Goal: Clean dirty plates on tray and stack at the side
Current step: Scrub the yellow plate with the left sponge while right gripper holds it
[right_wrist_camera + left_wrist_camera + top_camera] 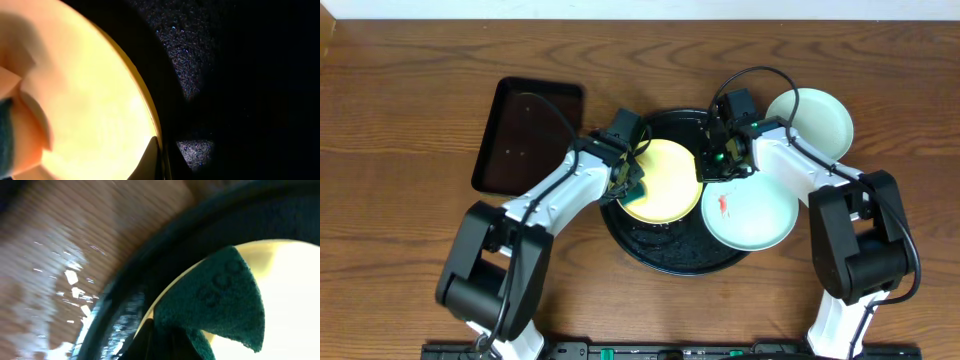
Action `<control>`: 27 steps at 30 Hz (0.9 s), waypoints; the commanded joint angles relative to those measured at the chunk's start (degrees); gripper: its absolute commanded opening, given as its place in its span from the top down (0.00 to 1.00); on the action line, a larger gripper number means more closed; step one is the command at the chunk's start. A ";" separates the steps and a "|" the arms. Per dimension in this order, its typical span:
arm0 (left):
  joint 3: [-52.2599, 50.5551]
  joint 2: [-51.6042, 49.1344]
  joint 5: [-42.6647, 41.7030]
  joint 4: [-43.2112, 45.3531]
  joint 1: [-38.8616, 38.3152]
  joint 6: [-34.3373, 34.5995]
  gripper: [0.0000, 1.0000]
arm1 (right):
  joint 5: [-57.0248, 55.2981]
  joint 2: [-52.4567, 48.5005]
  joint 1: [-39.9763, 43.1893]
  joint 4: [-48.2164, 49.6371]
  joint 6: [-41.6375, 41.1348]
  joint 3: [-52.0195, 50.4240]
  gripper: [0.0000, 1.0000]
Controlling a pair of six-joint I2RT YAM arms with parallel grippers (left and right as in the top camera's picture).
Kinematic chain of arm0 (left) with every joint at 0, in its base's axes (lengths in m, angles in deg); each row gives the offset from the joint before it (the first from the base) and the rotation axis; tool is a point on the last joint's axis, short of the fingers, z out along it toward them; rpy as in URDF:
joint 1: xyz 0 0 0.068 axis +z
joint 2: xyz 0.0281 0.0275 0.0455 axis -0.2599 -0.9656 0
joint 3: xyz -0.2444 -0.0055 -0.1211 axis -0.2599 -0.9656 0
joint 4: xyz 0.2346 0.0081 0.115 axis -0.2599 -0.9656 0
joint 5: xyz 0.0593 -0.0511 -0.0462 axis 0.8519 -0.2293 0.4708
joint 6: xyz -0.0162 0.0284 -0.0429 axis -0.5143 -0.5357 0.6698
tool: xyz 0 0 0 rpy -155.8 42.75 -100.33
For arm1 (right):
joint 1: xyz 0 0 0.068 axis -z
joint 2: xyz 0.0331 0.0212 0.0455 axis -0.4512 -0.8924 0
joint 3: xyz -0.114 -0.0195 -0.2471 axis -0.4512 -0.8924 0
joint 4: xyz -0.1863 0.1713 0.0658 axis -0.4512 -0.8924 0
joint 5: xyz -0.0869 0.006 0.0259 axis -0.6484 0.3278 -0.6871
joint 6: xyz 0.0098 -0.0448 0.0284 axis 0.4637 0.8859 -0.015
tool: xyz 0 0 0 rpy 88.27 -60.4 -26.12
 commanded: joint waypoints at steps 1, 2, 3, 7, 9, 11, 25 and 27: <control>-2.01 3.63 13.05 -0.81 2.93 0.70 0.92 | -4.39 -0.66 0.63 -0.46 -1.22 -0.28 0.99; -2.01 4.33 12.68 -0.37 2.82 0.70 0.93 | -4.39 -0.66 0.70 -0.42 -1.20 -0.28 0.99; -2.01 4.90 11.80 0.11 2.75 0.70 0.92 | -4.39 -0.66 0.70 -0.42 -1.20 -0.28 0.99; -2.03 5.66 0.85 4.09 2.75 -1.64 0.93 | -4.37 -0.66 0.61 -0.39 -1.22 -0.28 0.99; -2.03 5.40 -6.60 7.13 2.62 -3.21 0.93 | -4.39 -0.66 0.63 -0.37 -1.20 -0.28 0.99; -2.03 5.27 -12.31 9.86 2.05 -4.94 0.93 | -4.37 -0.66 0.63 -0.20 -1.22 -0.28 0.99; -2.05 -1.95 -12.31 12.87 -2.78 -5.22 0.92 | -4.37 -0.66 0.63 -0.04 -1.64 -0.28 0.99; -2.05 -3.52 -11.30 12.68 -2.78 -5.11 0.92 | -4.37 -0.66 0.63 -0.07 -1.64 -0.28 0.99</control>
